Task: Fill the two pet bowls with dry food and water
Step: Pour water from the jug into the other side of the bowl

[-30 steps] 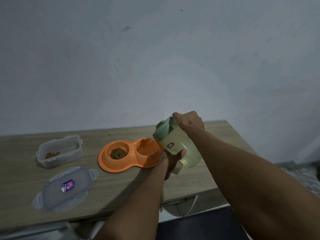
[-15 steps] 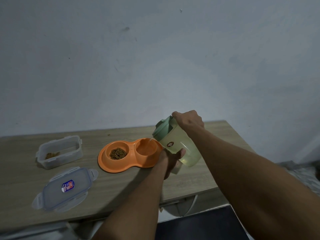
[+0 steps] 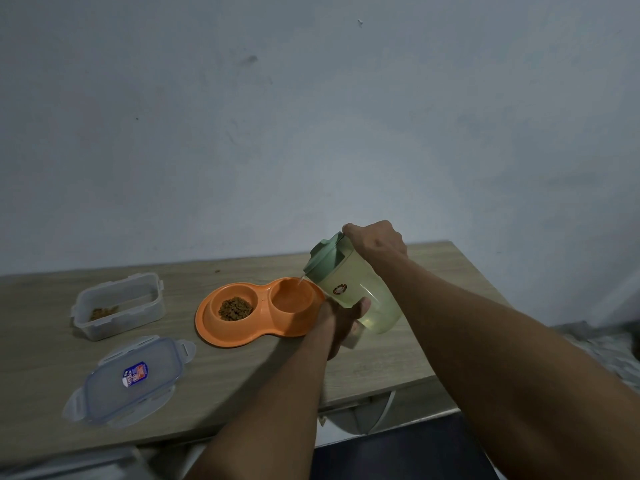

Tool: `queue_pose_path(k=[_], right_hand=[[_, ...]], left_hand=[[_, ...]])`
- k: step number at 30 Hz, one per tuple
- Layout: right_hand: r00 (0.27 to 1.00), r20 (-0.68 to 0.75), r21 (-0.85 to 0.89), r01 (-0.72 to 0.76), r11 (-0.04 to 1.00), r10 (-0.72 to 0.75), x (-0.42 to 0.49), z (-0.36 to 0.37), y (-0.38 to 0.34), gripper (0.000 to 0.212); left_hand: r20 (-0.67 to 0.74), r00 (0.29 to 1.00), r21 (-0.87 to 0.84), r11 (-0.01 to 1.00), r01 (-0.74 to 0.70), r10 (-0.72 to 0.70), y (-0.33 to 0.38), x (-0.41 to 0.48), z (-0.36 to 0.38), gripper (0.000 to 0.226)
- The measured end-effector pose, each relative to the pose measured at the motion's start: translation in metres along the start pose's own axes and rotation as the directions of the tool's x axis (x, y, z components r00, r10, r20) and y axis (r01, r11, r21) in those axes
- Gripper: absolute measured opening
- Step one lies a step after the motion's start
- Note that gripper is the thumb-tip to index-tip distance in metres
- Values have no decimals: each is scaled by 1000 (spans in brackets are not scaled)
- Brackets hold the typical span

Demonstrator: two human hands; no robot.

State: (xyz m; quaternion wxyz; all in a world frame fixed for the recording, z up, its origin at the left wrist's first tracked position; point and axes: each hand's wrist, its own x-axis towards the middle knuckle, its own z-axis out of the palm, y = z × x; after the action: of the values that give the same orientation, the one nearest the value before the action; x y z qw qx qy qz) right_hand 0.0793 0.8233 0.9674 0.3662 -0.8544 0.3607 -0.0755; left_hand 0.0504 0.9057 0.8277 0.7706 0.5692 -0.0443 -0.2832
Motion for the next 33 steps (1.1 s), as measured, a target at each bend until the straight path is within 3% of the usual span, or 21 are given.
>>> queue_pose_path(k=[3, 8, 14, 18, 26, 33], right_hand=[[1000, -5, -3, -7, 1000, 7, 1, 1, -1, 38], [1000, -6, -7, -2, 1000, 2, 1, 2, -1, 38], [1000, 2, 11, -12, 1000, 12, -1, 2, 0, 39], [1000, 13, 39, -11, 999, 11, -2, 2, 4, 41], [998, 27, 200, -66, 978, 61, -1, 1, 15, 46], [992, 65, 433, -128, 892, 110, 1, 3, 29, 59]], left_hand=[[-21, 999, -3, 1000, 24, -24, 2, 0, -1, 63], [-35, 998, 1, 999, 47, -47, 5, -4, -1, 59], [-46, 999, 93, 995, 19, -15, 6, -6, -2, 75], [-100, 995, 181, 983, 43, -26, 9, -6, -4, 59], [-88, 996, 295, 955, 27, -1, 15, -6, -16, 50], [-148, 989, 417, 908, 34, 30, 30, -10, -17, 51]])
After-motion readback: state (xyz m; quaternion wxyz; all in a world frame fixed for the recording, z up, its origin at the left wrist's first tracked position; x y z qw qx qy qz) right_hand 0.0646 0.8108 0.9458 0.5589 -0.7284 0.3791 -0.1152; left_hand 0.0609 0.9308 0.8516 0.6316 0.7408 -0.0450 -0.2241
